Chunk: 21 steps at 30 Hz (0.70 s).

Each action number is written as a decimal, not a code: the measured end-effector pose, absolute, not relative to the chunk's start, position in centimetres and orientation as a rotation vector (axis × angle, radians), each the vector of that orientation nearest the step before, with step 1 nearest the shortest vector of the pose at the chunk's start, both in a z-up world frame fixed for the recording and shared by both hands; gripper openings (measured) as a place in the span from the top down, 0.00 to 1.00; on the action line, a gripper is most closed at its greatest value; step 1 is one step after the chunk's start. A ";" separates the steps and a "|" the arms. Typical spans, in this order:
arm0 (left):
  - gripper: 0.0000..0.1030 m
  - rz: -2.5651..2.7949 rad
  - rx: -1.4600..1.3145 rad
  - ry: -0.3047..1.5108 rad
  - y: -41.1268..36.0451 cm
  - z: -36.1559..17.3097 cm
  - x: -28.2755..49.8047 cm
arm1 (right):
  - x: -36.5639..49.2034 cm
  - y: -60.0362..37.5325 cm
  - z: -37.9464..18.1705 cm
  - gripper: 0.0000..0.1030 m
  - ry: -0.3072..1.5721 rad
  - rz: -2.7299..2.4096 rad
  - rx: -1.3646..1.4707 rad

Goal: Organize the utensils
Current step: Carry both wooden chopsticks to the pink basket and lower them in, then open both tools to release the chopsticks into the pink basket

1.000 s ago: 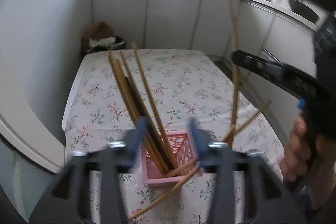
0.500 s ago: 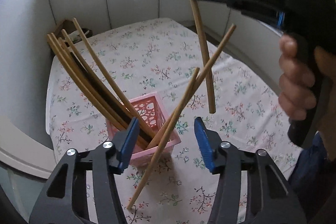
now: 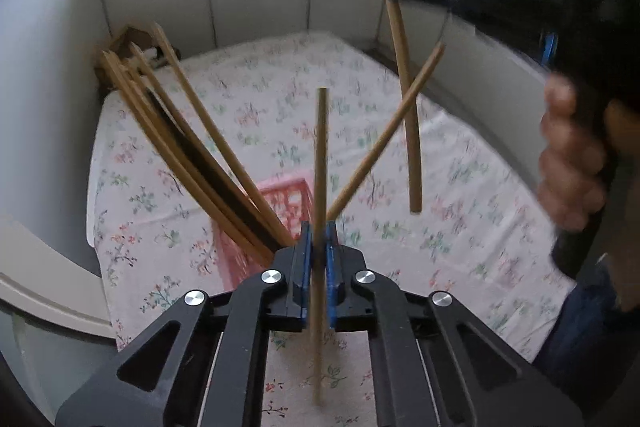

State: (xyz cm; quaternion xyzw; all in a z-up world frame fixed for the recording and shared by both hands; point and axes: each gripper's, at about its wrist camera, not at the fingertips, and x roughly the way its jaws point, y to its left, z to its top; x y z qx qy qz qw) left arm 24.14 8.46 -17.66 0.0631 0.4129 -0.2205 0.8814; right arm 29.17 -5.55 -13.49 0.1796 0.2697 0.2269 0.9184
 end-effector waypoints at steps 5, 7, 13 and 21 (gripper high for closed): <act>0.95 -0.467 -0.004 0.738 11.1 -14.3 23.5 | 29.2 -5.8 -13.7 0.93 0.559 0.463 0.370; 0.95 -0.465 -0.029 0.689 11.5 -13.2 23.1 | 29.3 -5.7 -13.8 0.93 0.560 0.461 0.368; 0.95 -0.467 -0.074 0.615 12.2 -10.7 22.3 | 29.4 -5.5 -13.8 0.93 0.564 0.460 0.367; 0.95 -0.324 -0.129 0.518 14.2 -7.9 21.5 | 29.4 -5.6 -13.9 0.93 0.563 0.449 0.371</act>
